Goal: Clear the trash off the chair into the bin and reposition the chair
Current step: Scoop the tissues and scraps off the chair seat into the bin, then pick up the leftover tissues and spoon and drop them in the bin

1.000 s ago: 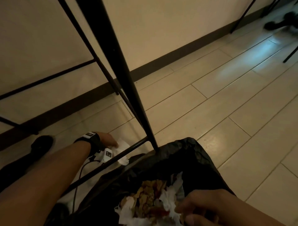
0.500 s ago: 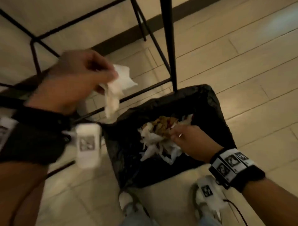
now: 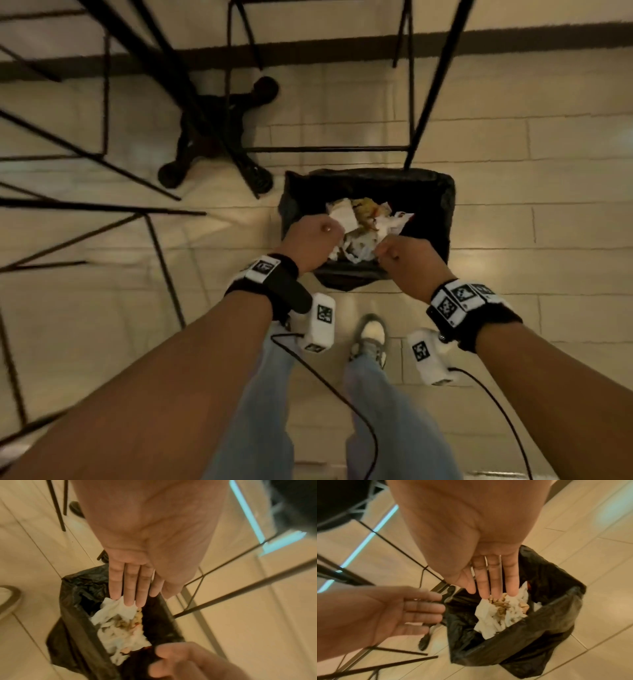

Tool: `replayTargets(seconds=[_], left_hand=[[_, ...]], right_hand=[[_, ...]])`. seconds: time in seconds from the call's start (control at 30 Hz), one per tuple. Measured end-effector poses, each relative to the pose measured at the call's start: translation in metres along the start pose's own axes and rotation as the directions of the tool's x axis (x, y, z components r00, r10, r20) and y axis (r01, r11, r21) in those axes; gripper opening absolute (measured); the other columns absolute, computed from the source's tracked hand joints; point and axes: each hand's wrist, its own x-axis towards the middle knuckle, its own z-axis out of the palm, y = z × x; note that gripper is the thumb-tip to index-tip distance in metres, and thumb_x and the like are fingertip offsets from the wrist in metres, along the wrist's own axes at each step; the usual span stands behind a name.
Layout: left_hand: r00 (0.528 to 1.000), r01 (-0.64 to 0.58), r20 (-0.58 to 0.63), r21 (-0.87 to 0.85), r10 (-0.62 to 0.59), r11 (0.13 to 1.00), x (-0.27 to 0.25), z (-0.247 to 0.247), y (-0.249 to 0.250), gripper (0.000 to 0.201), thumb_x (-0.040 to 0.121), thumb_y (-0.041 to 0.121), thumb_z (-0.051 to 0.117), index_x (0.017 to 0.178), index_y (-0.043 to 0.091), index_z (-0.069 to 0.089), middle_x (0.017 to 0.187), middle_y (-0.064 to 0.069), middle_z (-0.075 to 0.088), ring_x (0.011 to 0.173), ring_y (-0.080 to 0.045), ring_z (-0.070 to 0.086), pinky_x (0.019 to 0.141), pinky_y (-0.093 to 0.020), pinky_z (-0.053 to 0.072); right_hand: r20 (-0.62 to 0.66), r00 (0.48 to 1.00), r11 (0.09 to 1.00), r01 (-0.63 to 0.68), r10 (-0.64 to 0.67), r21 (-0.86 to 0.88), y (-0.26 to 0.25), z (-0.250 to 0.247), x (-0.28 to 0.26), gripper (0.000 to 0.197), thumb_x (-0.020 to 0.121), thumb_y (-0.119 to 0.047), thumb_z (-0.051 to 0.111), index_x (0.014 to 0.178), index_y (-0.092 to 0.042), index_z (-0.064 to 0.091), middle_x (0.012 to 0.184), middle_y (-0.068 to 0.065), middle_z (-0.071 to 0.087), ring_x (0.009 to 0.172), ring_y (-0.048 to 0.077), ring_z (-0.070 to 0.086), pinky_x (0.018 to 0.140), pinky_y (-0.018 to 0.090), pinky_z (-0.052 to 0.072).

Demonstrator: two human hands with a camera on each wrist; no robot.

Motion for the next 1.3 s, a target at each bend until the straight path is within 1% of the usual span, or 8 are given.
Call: replayTargets(seconds=[0.1, 0.27, 0.47, 0.6, 0.73, 0.9, 1.07, 1.3], left_hand=[[0.979, -0.096, -0.193, -0.150, 0.066, 0.984, -0.084, -0.041, 0.030, 0.023, 0.103, 0.028, 0.063, 0.118, 0.013, 0.073, 0.110, -0.009, 0.077, 0.105, -0.025, 0.072, 0.098, -0.046, 0.059], [0.856, -0.258, -0.502, -0.205, 0.125, 0.944, -0.245, -0.140, 0.042, 0.023, 0.104, 0.030, 0.063, 0.125, 0.022, 0.068, 0.100, 0.016, 0.068, 0.090, 0.009, 0.063, 0.079, -0.004, 0.048], [0.607, -0.298, -0.782, -0.055, 0.144, 0.953, -0.395, -0.251, -0.025, 0.029, 0.101, 0.029, 0.068, 0.129, 0.021, 0.068, 0.107, 0.009, 0.072, 0.107, -0.007, 0.064, 0.094, -0.024, 0.049], [0.483, -0.115, -0.856, 0.144, 0.182, 0.983, -0.456, -0.304, -0.115, 0.038, 0.094, 0.038, 0.070, 0.129, 0.022, 0.066, 0.118, 0.002, 0.069, 0.112, -0.022, 0.062, 0.098, -0.050, 0.050], [0.515, 0.158, -0.856, 0.148, 0.047, 0.976, -0.504, -0.335, -0.211, 0.072, 0.077, 0.061, 0.071, 0.138, 0.025, 0.058, 0.136, -0.008, 0.063, 0.125, -0.037, 0.057, 0.103, -0.055, 0.048], [0.638, 0.260, -0.759, 0.050, -0.133, 0.964, -0.538, -0.332, -0.310, 0.134, 0.055, 0.087, 0.077, 0.161, 0.027, 0.021, 0.166, -0.018, 0.032, 0.155, -0.045, 0.030, 0.118, -0.070, 0.033], [0.728, 0.220, -0.683, 0.155, -0.056, 0.963, -0.505, -0.302, -0.356, 0.154, 0.053, 0.110, 0.046, 0.170, 0.021, 0.000, 0.179, -0.014, 0.009, 0.164, -0.045, 0.003, 0.128, -0.071, 0.005], [0.545, 0.081, -0.838, 0.079, 0.022, 0.994, -0.490, -0.297, -0.365, 0.105, 0.079, 0.088, 0.052, 0.154, 0.014, 0.040, 0.145, -0.021, 0.060, 0.138, -0.040, 0.052, 0.119, -0.063, 0.036]], right_hand=[[0.050, 0.994, 0.994, 0.100, -0.099, -0.035, -0.071, -0.029, -0.031, 0.024, 0.103, -0.016, 0.050, 0.104, -0.007, 0.073, 0.100, 0.017, 0.075, 0.085, 0.035, 0.069, 0.078, 0.048, 0.057], [0.030, 0.975, 0.975, 0.217, -0.219, 0.057, -0.214, -0.058, -0.077, 0.017, 0.100, -0.022, 0.055, 0.103, -0.027, 0.071, 0.091, -0.002, 0.076, 0.079, 0.016, 0.071, 0.079, 0.040, 0.059], [0.100, 0.891, 0.892, 0.425, -0.442, 0.158, -0.401, -0.025, -0.133, 0.013, 0.099, -0.027, 0.058, 0.105, -0.026, 0.069, 0.093, -0.006, 0.074, 0.084, 0.012, 0.070, 0.082, 0.043, 0.060], [0.098, 0.822, 0.828, 0.551, -0.560, 0.103, -0.492, 0.034, -0.171, 0.011, 0.096, -0.030, 0.064, 0.106, -0.031, 0.068, 0.098, -0.009, 0.069, 0.083, 0.006, 0.065, 0.079, 0.035, 0.057], [0.147, 0.811, 0.820, 0.572, -0.566, 0.006, -0.544, 0.111, -0.213, 0.074, 0.077, -0.063, 0.074, 0.140, -0.032, 0.050, 0.131, -0.003, 0.057, 0.117, 0.015, 0.057, 0.098, 0.041, 0.054], [0.296, 0.818, 0.625, 0.570, -0.493, -0.533, -0.555, 0.181, -0.257, 0.127, 0.063, -0.084, 0.067, 0.161, -0.039, 0.001, 0.169, 0.008, 0.017, 0.151, 0.037, 0.023, 0.115, 0.060, 0.036], [0.116, 0.880, 0.664, 0.428, -0.461, -0.613, -0.533, 0.204, -0.265, 0.104, 0.075, -0.085, 0.057, 0.160, -0.034, 0.024, 0.160, 0.013, 0.034, 0.141, 0.037, 0.037, 0.112, 0.055, 0.041], [-0.009, 0.840, 0.750, 0.479, -0.542, -0.456, -0.537, 0.209, -0.240, 0.045, 0.091, -0.050, 0.062, 0.124, -0.019, 0.063, 0.118, 0.009, 0.056, 0.102, 0.027, 0.055, 0.080, 0.045, 0.057]])
